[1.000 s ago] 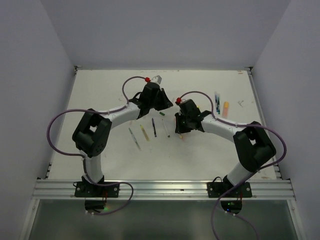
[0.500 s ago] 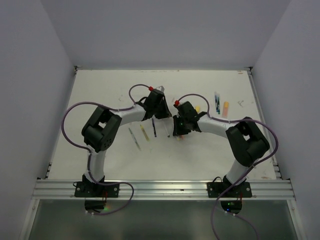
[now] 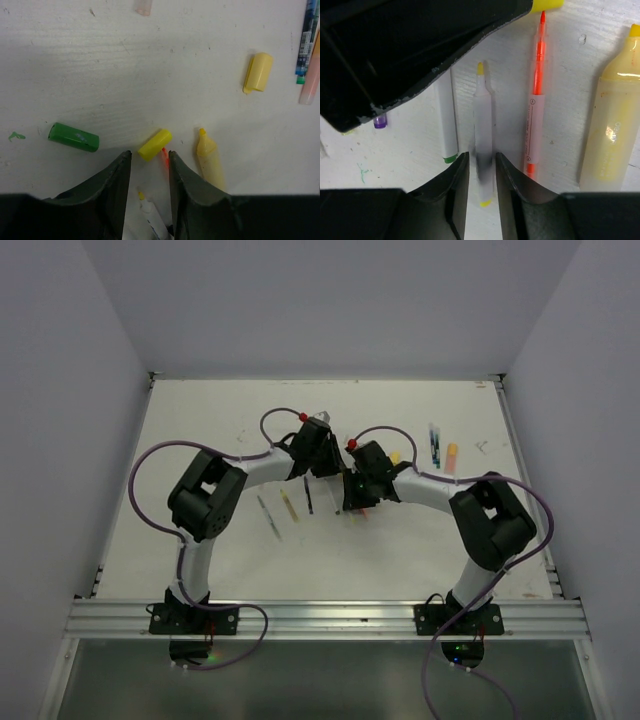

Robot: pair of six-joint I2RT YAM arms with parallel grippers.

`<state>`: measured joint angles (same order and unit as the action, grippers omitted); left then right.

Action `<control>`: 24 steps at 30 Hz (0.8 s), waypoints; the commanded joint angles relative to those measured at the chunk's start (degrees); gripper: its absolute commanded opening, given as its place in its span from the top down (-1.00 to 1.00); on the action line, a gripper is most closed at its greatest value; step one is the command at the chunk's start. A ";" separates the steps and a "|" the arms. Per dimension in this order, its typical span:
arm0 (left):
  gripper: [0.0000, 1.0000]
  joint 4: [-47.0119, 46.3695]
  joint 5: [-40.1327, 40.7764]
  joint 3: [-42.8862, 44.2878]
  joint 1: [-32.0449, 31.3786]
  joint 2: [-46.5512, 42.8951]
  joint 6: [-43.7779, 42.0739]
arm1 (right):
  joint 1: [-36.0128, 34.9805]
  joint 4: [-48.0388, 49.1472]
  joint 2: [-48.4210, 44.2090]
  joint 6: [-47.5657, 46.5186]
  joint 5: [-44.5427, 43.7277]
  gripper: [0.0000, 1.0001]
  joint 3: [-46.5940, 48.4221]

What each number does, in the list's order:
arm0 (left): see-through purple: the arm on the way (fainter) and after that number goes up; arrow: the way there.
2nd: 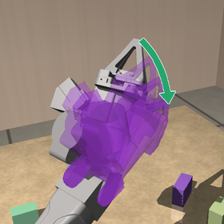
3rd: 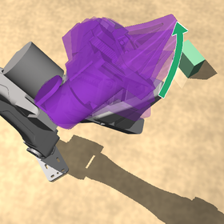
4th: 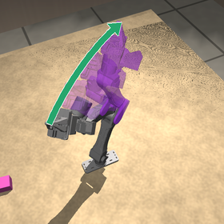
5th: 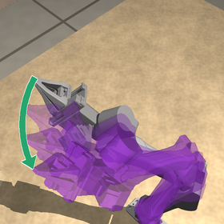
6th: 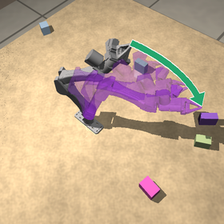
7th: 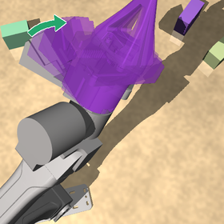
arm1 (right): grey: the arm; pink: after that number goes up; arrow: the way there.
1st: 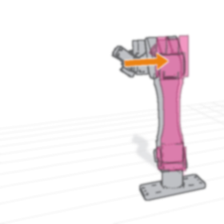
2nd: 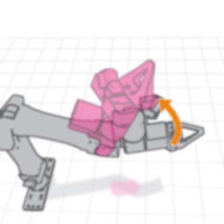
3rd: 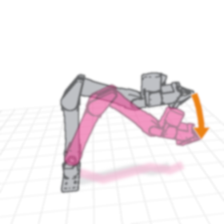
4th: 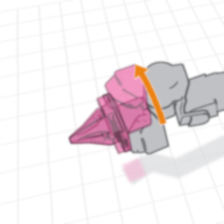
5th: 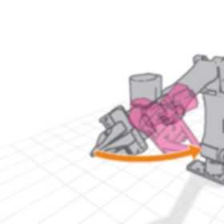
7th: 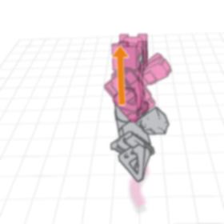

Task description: Open the pen caps

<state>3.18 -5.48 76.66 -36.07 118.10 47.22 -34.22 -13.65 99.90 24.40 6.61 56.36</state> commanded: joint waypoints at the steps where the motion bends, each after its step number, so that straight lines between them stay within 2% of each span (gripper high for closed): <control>1: 0.21 1.12 1.78 2.00 -0.14 -2.69 0.59 | -0.24 -3.05 -2.59 -0.58 -1.25 0.35 2.44; 6: 0.13 2.09 2.93 2.00 0.39 -7.18 0.41 | -0.15 -8.22 -6.55 -0.94 -3.18 0.19 5.42; 9: 0.01 2.45 4.07 1.12 1.62 -11.66 0.07 | 0.20 -10.60 -9.45 -1.20 -6.52 0.11 7.18; 12: -0.17 1.92 4.86 -1.25 3.37 -18.85 -0.90 | 1.96 -12.89 -11.21 -1.55 -13.18 -0.03 9.11; 14: -0.37 1.83 5.21 -3.36 4.61 -21.85 -2.48 | 4.41 -13.94 -11.04 -1.38 -17.22 -0.06 9.99; 20: -0.95 5.25 10.30 -8.89 7.68 -33.45 -10.03 | 15.22 -17.20 -6.21 1.52 -20.23 -0.09 14.91; 24: -1.00 7.27 13.29 -13.98 9.18 -42.05 -14.87 | 20.59 -17.11 -1.38 3.28 -20.76 -0.08 19.03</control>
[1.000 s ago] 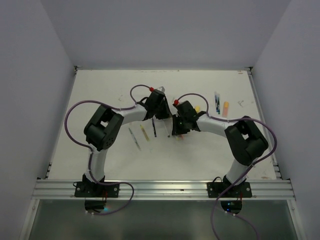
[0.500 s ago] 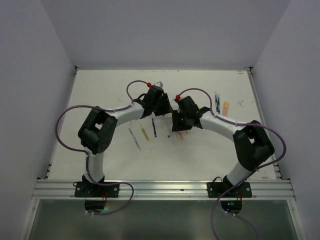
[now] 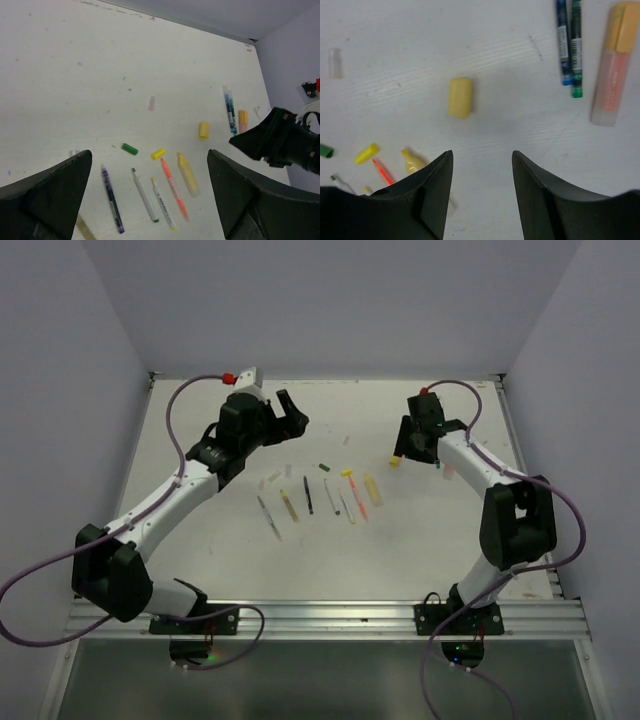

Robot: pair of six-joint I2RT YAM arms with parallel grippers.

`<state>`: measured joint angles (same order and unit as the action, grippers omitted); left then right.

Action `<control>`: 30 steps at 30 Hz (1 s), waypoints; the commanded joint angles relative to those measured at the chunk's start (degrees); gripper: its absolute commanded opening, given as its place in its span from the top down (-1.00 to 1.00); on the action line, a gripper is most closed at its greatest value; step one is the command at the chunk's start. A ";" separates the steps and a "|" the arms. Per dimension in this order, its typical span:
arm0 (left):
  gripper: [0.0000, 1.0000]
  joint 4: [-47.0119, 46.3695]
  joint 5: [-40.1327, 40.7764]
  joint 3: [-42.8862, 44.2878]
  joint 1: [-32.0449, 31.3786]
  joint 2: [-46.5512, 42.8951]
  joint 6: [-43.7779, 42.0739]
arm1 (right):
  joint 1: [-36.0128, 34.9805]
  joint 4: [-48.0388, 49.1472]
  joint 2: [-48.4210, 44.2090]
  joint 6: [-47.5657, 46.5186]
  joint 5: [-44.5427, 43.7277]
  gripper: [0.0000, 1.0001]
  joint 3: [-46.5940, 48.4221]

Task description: Open the pen caps

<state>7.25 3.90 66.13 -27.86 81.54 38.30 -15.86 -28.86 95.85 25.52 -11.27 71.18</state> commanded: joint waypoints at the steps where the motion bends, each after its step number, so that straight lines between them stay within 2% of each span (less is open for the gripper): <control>1: -1.00 3.65 4.01 -4.33 1.66 -6.82 -7.61 | 3.97 -1.90 5.28 2.25 -3.06 -0.08 5.19; 6: -1.00 4.44 5.50 -9.16 2.63 -14.63 -10.44 | 8.29 -2.95 13.73 2.52 -3.58 -0.02 13.98; 12: -1.00 5.94 7.43 -11.72 2.81 -19.30 -12.29 | 11.81 -3.22 21.38 2.08 -3.41 -0.01 20.84; 21: -1.00 7.08 8.93 -13.48 2.90 -20.89 -12.73 | 13.04 -3.13 27.80 0.41 -2.71 -0.08 26.11; 30: -1.00 7.26 9.37 -13.39 2.90 -20.45 -12.73 | 13.13 -3.74 29.65 0.23 -2.09 -0.14 27.00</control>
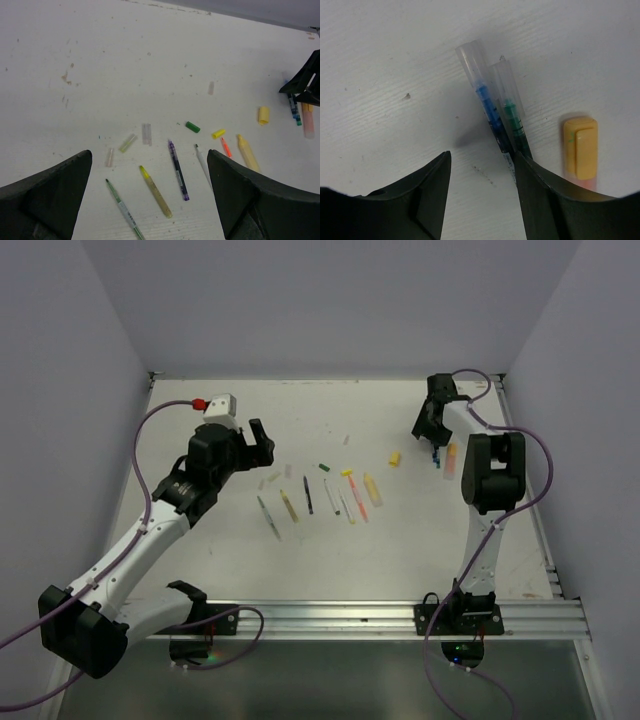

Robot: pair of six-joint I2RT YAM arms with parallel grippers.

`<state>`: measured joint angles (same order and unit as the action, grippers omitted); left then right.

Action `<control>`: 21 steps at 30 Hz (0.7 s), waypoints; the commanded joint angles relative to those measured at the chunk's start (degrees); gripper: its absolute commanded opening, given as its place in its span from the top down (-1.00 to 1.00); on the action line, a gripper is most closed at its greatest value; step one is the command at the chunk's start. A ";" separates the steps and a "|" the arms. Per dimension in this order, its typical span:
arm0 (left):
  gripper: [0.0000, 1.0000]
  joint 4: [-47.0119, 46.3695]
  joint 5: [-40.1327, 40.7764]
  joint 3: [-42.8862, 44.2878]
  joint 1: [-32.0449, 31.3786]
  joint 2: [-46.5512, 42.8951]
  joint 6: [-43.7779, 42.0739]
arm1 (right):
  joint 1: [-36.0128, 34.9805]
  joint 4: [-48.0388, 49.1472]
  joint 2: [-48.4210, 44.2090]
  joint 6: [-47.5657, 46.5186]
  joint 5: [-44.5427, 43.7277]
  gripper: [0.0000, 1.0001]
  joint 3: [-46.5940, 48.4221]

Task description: Open the pen caps

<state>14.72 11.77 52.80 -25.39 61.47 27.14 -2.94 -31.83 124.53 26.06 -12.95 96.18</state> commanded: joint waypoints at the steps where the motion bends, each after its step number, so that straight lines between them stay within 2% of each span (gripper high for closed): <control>1: -1.00 -0.13 1.50 0.03 0.51 -0.30 -1.56 | 0.22 -0.86 0.98 -0.40 -0.41 -0.13 1.99; 5: -1.00 -0.04 1.41 -0.15 0.51 -0.30 -1.21 | 0.22 -0.16 1.15 -1.72 1.78 -0.02 0.94; 10: -1.00 -0.04 0.54 -0.06 0.51 -0.39 -0.86 | 0.13 -0.25 2.03 -2.95 5.21 0.24 0.76; 18: -1.00 -0.13 -0.34 -1.20 0.43 -1.35 0.28 | -1.01 -2.79 3.61 -5.05 5.22 0.25 1.11; 21: -1.00 -0.13 -0.43 -1.90 0.51 -1.88 0.81 | -1.19 -3.32 3.88 -5.93 4.34 0.32 1.55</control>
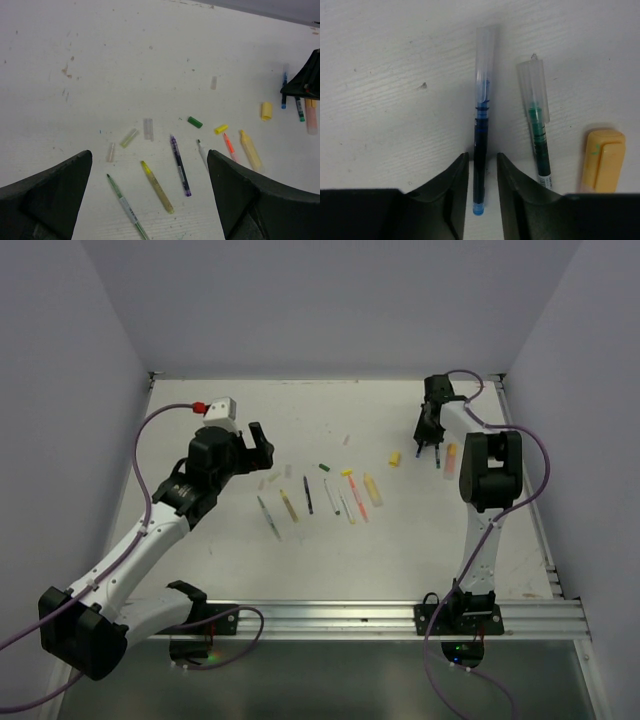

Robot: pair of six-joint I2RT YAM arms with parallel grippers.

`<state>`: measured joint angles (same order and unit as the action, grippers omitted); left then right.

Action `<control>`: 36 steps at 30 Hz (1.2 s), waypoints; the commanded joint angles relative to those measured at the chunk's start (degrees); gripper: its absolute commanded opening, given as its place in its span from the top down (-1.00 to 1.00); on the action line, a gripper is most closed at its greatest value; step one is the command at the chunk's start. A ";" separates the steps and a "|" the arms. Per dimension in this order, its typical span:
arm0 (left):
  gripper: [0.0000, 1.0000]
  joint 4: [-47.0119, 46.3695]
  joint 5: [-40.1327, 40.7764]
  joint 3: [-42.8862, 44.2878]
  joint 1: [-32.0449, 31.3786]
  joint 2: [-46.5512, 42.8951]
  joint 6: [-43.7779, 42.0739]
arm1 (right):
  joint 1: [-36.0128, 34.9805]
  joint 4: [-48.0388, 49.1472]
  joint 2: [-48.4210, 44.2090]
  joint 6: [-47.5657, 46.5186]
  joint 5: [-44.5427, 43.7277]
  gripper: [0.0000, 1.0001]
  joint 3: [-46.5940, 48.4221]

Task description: Open the pen caps

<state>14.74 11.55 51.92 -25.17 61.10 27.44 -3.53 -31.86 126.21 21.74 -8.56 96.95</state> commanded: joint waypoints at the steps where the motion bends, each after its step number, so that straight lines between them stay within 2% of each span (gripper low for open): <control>1: -1.00 -0.24 -0.47 -1.21 0.30 -1.51 0.77 | -0.60 -3.65 2.37 -1.96 -0.14 0.46 1.05; 3: -1.00 -0.33 -1.17 -1.30 0.21 -1.69 1.12 | -0.69 -4.53 2.46 -2.49 0.47 0.57 1.75; 7: -1.00 -1.47 -2.85 -1.12 0.21 -1.42 1.65 | -1.92 -3.13 -0.08 -3.89 2.58 0.97 0.53; 8: -1.00 -1.64 -3.37 -0.77 0.21 -1.08 1.74 | -2.27 -2.51 -1.92 -4.16 3.71 1.00 -0.17; 14: -1.00 -3.14 -10.04 2.04 0.30 2.44 2.97 | -7.89 1.78 -11.76 -5.30 5.83 1.00 -5.35; 18: -1.00 -5.42 -17.50 5.20 0.21 6.57 4.90 | -14.55 5.48 -20.55 -5.30 8.29 1.00 -10.36; 25: -0.97 -11.04 -24.91 8.46 0.21 12.02 10.86 | -24.94 14.71 -35.32 -5.04 13.65 1.00 -21.79; 30: -0.80 -17.10 -27.45 8.90 -0.05 14.22 14.91 | -30.65 21.04 -43.59 -4.51 16.02 1.00 -29.26; 36: -0.56 -20.97 -28.25 8.64 -1.98 16.24 16.85 | -32.68 26.05 -48.16 -2.76 20.59 1.00 -34.80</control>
<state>-0.38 -14.41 58.39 -25.78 76.79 41.95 -35.70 -11.68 81.17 17.96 8.60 63.57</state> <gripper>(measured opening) 0.792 0.114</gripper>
